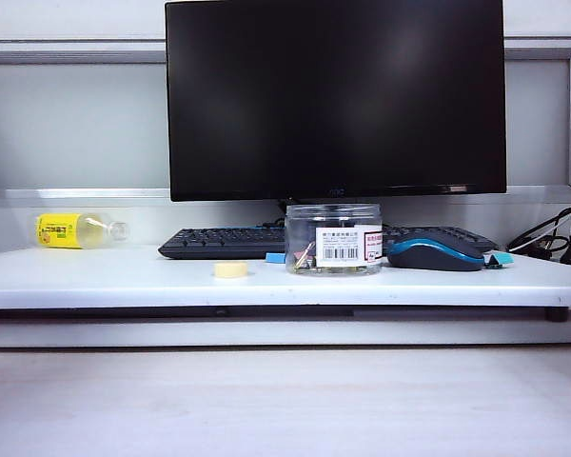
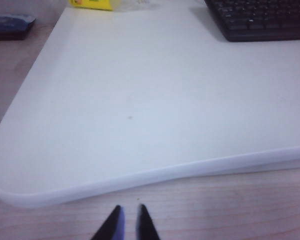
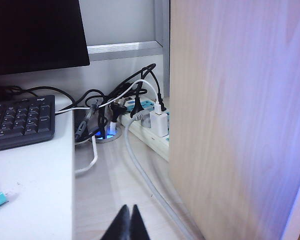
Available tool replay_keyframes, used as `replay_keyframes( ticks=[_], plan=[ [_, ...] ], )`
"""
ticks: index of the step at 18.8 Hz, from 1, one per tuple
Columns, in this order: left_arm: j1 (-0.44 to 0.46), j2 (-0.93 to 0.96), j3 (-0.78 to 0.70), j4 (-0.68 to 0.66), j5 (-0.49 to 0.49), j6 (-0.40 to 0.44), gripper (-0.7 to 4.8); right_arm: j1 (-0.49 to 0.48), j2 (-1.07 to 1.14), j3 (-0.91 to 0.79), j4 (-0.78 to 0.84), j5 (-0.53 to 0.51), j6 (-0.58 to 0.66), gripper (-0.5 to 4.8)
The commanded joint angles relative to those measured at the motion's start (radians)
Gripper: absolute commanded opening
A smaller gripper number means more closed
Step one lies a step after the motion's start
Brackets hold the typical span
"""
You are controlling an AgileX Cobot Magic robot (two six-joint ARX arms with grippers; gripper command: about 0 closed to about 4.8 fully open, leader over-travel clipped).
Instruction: Take the clips out of the round transparent plastic box and place them on the table.
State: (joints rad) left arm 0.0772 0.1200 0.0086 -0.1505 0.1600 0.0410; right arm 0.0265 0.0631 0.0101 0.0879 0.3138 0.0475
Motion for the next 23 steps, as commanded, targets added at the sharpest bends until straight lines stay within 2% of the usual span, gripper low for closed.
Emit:
replay_keyframes(
  ticks=[1,10,11,12,15,17,21,23],
  plan=[
    [0.000,0.000,-0.004,-0.017,-0.003,0.008,0.50,0.001,0.000,0.002,0.013,0.001,0.001,-0.01],
    [0.000,0.000,-0.003,-0.016,0.002,0.006,0.50,0.001,0.000,0.002,0.013,0.001,0.001,-0.01],
    [0.000,0.000,-0.003,-0.013,0.029,-0.021,0.50,0.001,-0.001,0.002,0.013,0.001,0.001,-0.01],
    [0.000,0.000,-0.003,-0.008,0.061,-0.063,0.50,0.001,-0.001,0.002,0.013,0.001,0.001,-0.01],
    [0.000,0.000,-0.003,0.080,0.281,-0.301,0.50,0.001,-0.001,0.002,0.013,0.001,0.001,-0.01],
    [0.000,0.000,-0.003,0.172,0.380,-0.425,0.50,0.001,0.000,0.002,0.013,0.001,0.001,-0.01],
    [0.000,0.000,-0.002,0.355,0.414,-0.697,0.53,0.001,0.000,0.002,0.013,0.001,0.001,-0.01],
    [0.000,0.000,-0.002,0.466,0.483,-0.738,0.64,0.001,-0.001,0.002,0.013,0.001,0.001,-0.01]
  ],
)
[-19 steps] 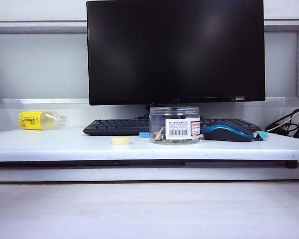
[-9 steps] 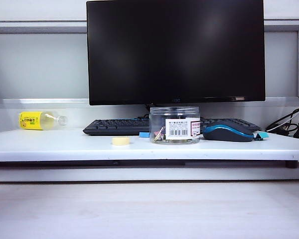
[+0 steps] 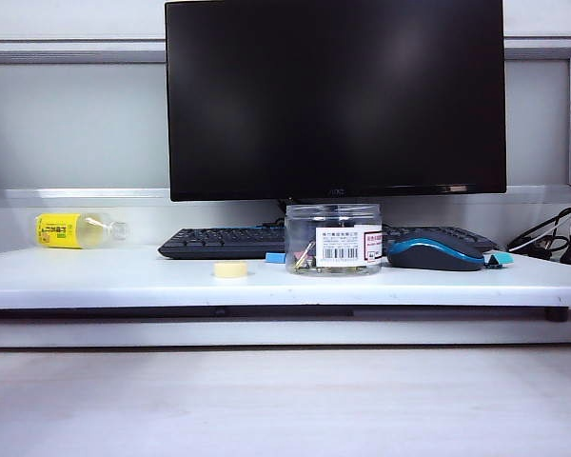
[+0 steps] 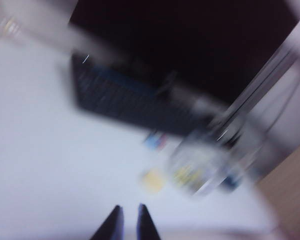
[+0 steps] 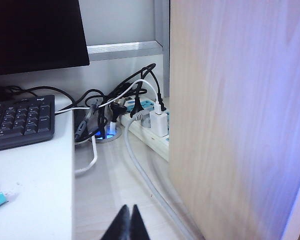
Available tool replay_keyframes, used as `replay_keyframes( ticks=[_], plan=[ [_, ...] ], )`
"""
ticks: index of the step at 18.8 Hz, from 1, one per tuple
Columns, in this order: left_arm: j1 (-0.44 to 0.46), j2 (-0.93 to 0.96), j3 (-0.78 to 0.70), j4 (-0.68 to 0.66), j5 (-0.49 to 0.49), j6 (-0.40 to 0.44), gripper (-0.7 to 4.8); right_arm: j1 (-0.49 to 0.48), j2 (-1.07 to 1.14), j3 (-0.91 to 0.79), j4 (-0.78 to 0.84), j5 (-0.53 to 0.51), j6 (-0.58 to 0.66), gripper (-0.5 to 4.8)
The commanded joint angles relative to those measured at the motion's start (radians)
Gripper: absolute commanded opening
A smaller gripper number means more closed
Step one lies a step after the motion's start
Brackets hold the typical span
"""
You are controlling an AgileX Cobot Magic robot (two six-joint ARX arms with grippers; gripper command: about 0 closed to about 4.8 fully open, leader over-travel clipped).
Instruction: Take the clips out of the round transparent plastic box and place them on the table.
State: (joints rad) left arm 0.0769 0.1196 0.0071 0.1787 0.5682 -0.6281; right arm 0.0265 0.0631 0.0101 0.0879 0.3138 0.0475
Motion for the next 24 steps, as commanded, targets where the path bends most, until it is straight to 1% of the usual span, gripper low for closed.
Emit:
replay_keyframes(
  ticks=[1,2,3,4,6,7,8,9,10,11,12,13,14,16,17,19,21,24],
  plan=[
    [0.000,0.000,0.002,0.211,0.146,-0.069,0.97,0.001,0.000,0.002,0.014,0.001,0.001,-0.01],
    [0.000,0.000,0.006,0.241,0.166,-0.068,1.56,0.001,0.000,0.002,0.014,0.001,0.001,-0.01],
    [0.000,0.000,0.026,0.242,0.168,-0.067,2.32,0.001,-0.001,0.002,0.013,0.001,0.001,-0.01],
    [0.000,0.000,0.054,0.242,0.185,-0.059,2.91,0.001,0.000,0.002,0.014,0.001,0.001,-0.01],
    [0.000,0.001,0.103,0.241,0.244,-0.026,2.91,0.001,0.000,0.002,0.014,-0.002,0.001,-0.01],
    [0.000,0.003,0.122,0.233,0.274,-0.022,2.91,0.004,0.000,0.003,0.016,-0.003,0.023,-0.01],
    [0.000,0.004,0.127,0.226,0.294,-0.023,2.90,0.004,-0.001,0.003,0.022,-0.008,0.074,-0.01],
    [0.000,0.003,0.127,0.202,0.305,-0.022,2.90,0.004,-0.001,0.003,0.021,-0.055,0.217,-0.01],
    [0.000,0.003,0.126,0.175,0.309,-0.022,2.90,0.004,-0.001,0.003,0.021,-0.131,0.386,-0.01],
    [0.000,0.003,0.126,0.157,0.309,-0.012,2.90,0.004,-0.001,0.003,0.021,-0.216,0.494,-0.01],
    [0.000,0.003,0.126,0.143,0.309,-0.008,2.90,0.004,0.000,0.003,0.022,-0.408,0.573,0.00],
    [0.000,0.004,0.126,0.143,0.309,-0.008,2.90,0.004,0.000,0.003,0.027,-0.572,0.581,0.01],
    [0.000,0.003,0.126,0.143,0.312,-0.008,2.90,0.004,0.000,0.003,0.029,-0.664,0.581,0.01],
    [0.000,0.003,0.126,0.143,0.312,-0.008,2.90,0.004,0.000,0.003,0.020,-0.812,0.581,0.01],
    [0.000,0.004,0.126,0.142,0.316,-0.008,2.90,0.004,0.000,0.003,0.021,-0.864,0.580,0.04],
    [0.000,0.004,0.126,0.142,0.330,-0.014,2.90,0.004,0.000,0.008,0.004,-0.934,0.580,0.14],
    [0.000,0.003,0.126,0.127,0.333,-0.016,2.90,0.005,0.001,0.017,-0.016,-0.997,0.536,0.22],
    [-0.003,0.004,0.126,0.089,0.330,-0.020,2.90,0.005,0.001,0.045,-0.016,-1.025,0.527,0.22]
  ],
)
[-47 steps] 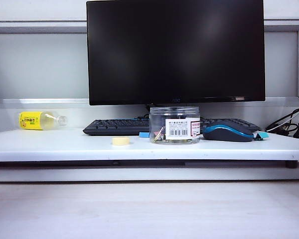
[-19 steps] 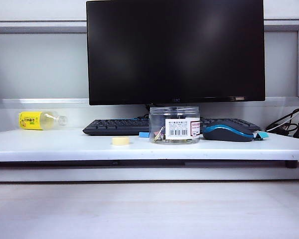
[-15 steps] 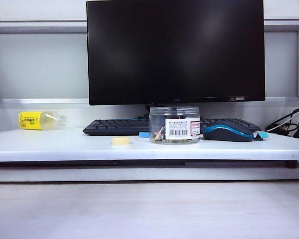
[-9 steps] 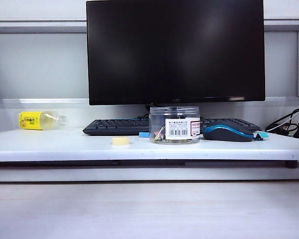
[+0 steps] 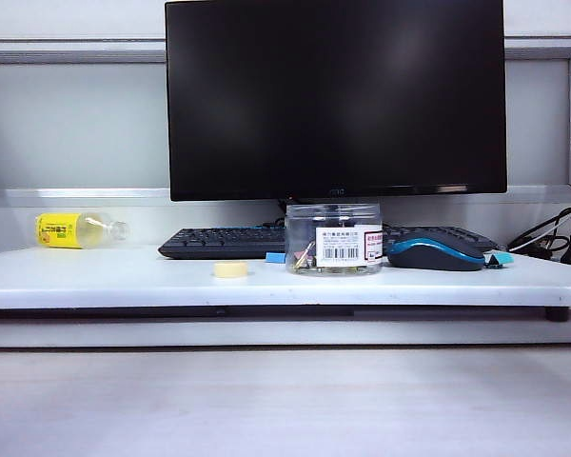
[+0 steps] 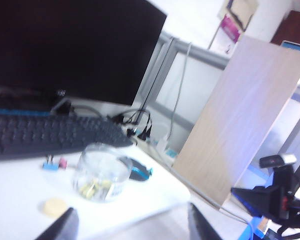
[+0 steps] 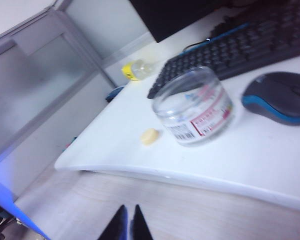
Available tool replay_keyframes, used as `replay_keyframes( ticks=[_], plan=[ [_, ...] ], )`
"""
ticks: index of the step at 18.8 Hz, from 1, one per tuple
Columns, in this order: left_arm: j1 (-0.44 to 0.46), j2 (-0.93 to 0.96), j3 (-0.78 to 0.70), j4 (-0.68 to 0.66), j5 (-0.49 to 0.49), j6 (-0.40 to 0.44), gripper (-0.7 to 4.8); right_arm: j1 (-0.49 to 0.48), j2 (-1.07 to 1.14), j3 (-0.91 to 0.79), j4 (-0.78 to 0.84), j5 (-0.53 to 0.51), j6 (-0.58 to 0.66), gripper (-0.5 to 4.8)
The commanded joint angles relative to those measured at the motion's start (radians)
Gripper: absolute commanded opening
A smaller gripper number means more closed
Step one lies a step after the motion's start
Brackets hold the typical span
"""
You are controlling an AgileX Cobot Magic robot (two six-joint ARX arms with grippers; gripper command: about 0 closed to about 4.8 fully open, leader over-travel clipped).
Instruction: Take the clips out of the round transparent plastic box and place them on the table.
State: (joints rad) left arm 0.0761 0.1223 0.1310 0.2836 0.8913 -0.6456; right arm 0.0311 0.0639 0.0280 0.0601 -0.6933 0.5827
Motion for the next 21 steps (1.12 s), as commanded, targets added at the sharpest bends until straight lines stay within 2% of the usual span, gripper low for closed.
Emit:
replay_keyframes(
  ticks=[1,4,6,9,12,14,16,18,21],
  plan=[
    [-0.013,0.001,0.002,-0.017,0.006,-0.002,2.90,0.000,0.000,0.040,0.011,-0.021,-0.008,0.22],
    [-0.116,0.003,0.003,-0.013,-0.076,-0.001,2.90,0.001,0.003,0.109,0.013,-0.020,-0.008,0.22],
    [-0.216,0.011,0.003,-0.013,-0.159,0.003,2.91,0.001,0.021,0.149,0.012,-0.022,-0.008,0.22],
    [-0.360,0.073,0.018,-0.035,-0.233,0.025,2.91,0.001,0.071,0.194,0.013,-0.028,-0.012,0.22],
    [-0.501,0.192,0.081,-0.111,-0.293,0.104,2.91,0.001,0.139,0.220,0.010,-0.034,-0.038,0.22],
    [-0.599,0.313,0.152,-0.186,-0.396,0.194,2.91,0.001,0.209,0.228,0.009,-0.034,-0.061,0.22],
    [-0.653,0.438,0.225,-0.239,-0.489,0.270,2.91,0.001,0.279,0.228,0.004,-0.031,-0.076,0.22],
    [-0.666,0.571,0.312,-0.285,-0.549,0.322,2.90,0.002,0.343,0.228,-0.006,-0.035,-0.115,0.22],
    [-0.666,0.757,0.445,-0.328,-0.625,0.341,2.90,0.001,0.401,0.227,-0.019,-0.042,-0.163,0.22]
  ],
)
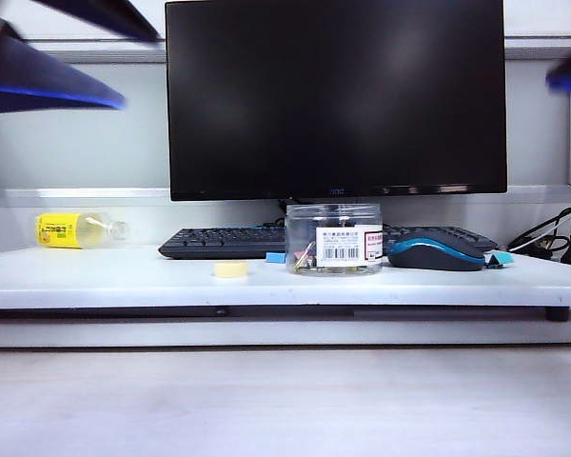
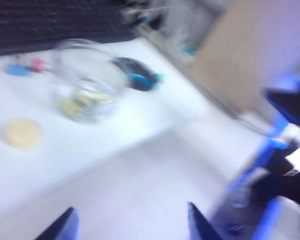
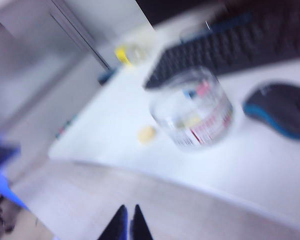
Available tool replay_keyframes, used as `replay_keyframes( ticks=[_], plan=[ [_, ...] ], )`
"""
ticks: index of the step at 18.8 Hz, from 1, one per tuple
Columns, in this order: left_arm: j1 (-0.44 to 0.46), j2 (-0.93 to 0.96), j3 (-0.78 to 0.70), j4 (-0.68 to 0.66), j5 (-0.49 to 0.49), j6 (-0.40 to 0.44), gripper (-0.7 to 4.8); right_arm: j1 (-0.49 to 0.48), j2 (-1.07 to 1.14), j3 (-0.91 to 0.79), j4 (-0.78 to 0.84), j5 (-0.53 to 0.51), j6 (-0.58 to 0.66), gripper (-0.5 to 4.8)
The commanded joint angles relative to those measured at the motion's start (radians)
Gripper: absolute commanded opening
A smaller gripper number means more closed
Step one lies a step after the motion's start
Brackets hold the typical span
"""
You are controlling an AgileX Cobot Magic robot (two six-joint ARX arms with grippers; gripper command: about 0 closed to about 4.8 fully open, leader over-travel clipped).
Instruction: Take the clips out of the round transparent plastic box and place them on the table.
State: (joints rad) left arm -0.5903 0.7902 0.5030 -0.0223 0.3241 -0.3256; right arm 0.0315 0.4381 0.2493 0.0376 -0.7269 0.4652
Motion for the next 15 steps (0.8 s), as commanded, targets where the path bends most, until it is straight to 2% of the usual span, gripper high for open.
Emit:
replay_keyframes(
  ticks=[1,4,6,9,12,15],
  plan=[
    [0.000,0.194,0.155,-0.031,-0.081,0.031,2.84,0.001,0.048,0.006,0.004,-0.008,-0.051,0.22],
    [-0.007,0.370,0.304,-0.045,-0.081,0.030,2.74,0.001,0.063,0.005,0.004,-0.007,-0.051,0.22],
    [-0.020,0.490,0.426,-0.114,-0.112,0.030,2.73,0.001,0.061,0.005,0.004,-0.007,-0.051,0.22],
    [-0.062,0.659,0.623,-0.242,-0.195,0.017,2.73,0.000,0.061,0.005,0.004,-0.005,-0.063,0.22],
    [-0.103,0.760,0.759,-0.319,-0.262,0.011,2.72,0.001,0.061,0.004,0.003,-0.004,-0.072,0.22],
    [-0.130,0.849,0.891,-0.393,-0.332,0.012,2.01,0.001,0.062,0.004,0.000,-0.004,-0.075,0.22]
  ],
)
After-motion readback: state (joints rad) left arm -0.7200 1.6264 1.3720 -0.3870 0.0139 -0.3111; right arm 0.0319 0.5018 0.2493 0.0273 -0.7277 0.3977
